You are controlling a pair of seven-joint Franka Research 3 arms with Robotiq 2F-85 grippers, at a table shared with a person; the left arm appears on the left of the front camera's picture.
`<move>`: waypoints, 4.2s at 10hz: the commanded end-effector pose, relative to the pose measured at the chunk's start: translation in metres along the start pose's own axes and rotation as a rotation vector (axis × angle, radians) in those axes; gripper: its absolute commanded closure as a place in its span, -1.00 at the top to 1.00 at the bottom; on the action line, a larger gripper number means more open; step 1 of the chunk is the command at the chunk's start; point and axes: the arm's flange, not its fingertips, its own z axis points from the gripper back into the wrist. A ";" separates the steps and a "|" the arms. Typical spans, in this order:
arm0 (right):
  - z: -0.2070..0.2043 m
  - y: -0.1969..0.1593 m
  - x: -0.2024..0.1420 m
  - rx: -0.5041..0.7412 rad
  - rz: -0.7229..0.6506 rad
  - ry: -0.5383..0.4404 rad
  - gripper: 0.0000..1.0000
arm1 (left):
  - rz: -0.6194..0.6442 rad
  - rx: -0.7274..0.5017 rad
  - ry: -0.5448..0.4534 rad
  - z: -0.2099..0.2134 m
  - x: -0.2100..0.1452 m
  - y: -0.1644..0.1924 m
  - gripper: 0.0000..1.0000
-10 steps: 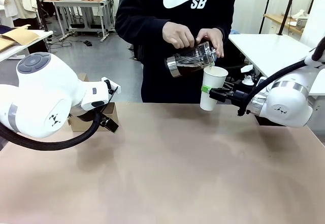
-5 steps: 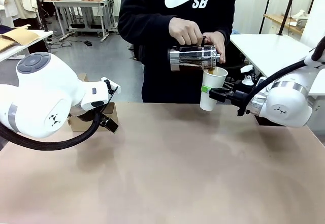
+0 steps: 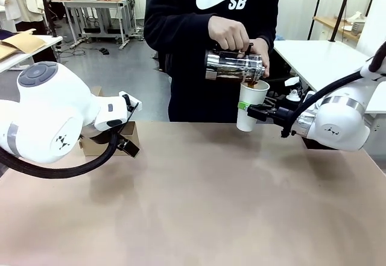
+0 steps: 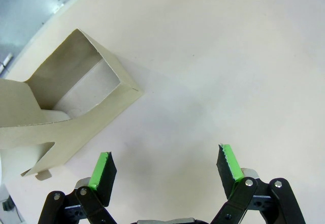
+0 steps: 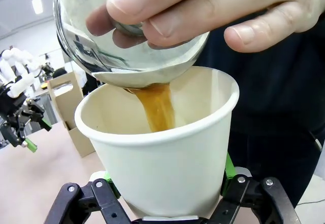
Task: Pour a drink into a cup and package it in a carrier.
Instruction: When a person places the Paper Cup Lid on the 600 ml Paper Cup , lift the 600 ml Paper Cup.
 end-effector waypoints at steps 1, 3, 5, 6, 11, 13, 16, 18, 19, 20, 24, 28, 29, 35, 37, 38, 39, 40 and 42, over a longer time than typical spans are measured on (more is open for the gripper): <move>-0.002 0.003 0.002 -0.011 0.001 -0.017 0.67 | 0.002 -0.002 -0.001 0.000 0.000 0.001 1.00; -0.002 0.003 0.002 -0.011 0.001 -0.017 0.67 | 0.002 -0.002 -0.001 0.000 0.000 0.001 1.00; -0.002 0.003 0.002 -0.011 0.001 -0.017 0.67 | 0.002 -0.002 -0.001 0.000 0.000 0.001 1.00; -0.002 0.003 0.002 -0.011 0.001 -0.017 0.67 | 0.002 -0.002 -0.001 0.000 0.000 0.001 1.00; -0.002 0.003 0.002 -0.011 0.001 -0.017 0.67 | 0.002 -0.002 -0.001 0.000 0.000 0.001 1.00; -0.002 0.003 0.002 -0.011 0.001 -0.017 0.67 | 0.002 -0.002 -0.001 0.000 0.000 0.001 1.00; -0.002 0.003 0.002 -0.011 0.001 -0.017 0.67 | 0.002 -0.002 -0.001 0.000 0.000 0.001 1.00; -0.002 0.003 0.002 -0.011 0.001 -0.017 0.67 | 0.002 -0.002 -0.001 0.000 0.000 0.001 1.00; -0.002 0.003 0.002 -0.011 0.001 -0.017 0.67 | 0.002 -0.002 -0.001 0.000 0.000 0.001 1.00; -0.002 0.003 0.002 -0.011 0.001 -0.017 0.67 | 0.002 -0.002 -0.001 0.000 0.000 0.001 1.00; -0.002 0.003 0.002 -0.011 0.001 -0.017 0.67 | 0.002 -0.002 -0.001 0.000 0.000 0.001 1.00; -0.002 0.003 0.002 -0.011 0.001 -0.017 0.67 | 0.002 -0.002 -0.001 0.000 0.000 0.001 1.00; -0.002 0.003 0.002 -0.011 0.001 -0.017 0.67 | 0.002 -0.002 -0.001 0.000 0.000 0.001 1.00; -0.002 0.003 0.002 -0.011 0.001 -0.017 0.67 | 0.002 -0.002 -0.001 0.000 0.000 0.001 1.00; -0.002 0.003 0.002 -0.011 0.001 -0.017 0.67 | 0.002 -0.002 -0.001 0.000 0.000 0.001 1.00; -0.002 0.003 0.002 -0.011 0.001 -0.017 0.67 | 0.002 -0.002 -0.001 0.000 0.000 0.001 1.00; -0.002 0.003 0.002 -0.011 0.001 -0.017 0.67 | 0.002 -0.002 -0.001 0.000 0.000 0.001 1.00; -0.002 0.003 0.002 -0.011 0.001 -0.017 0.67 | 0.002 -0.002 -0.001 0.000 0.000 0.001 1.00; -0.002 0.003 0.002 -0.011 0.001 -0.017 0.67 | 0.002 -0.002 -0.001 0.000 0.000 0.001 1.00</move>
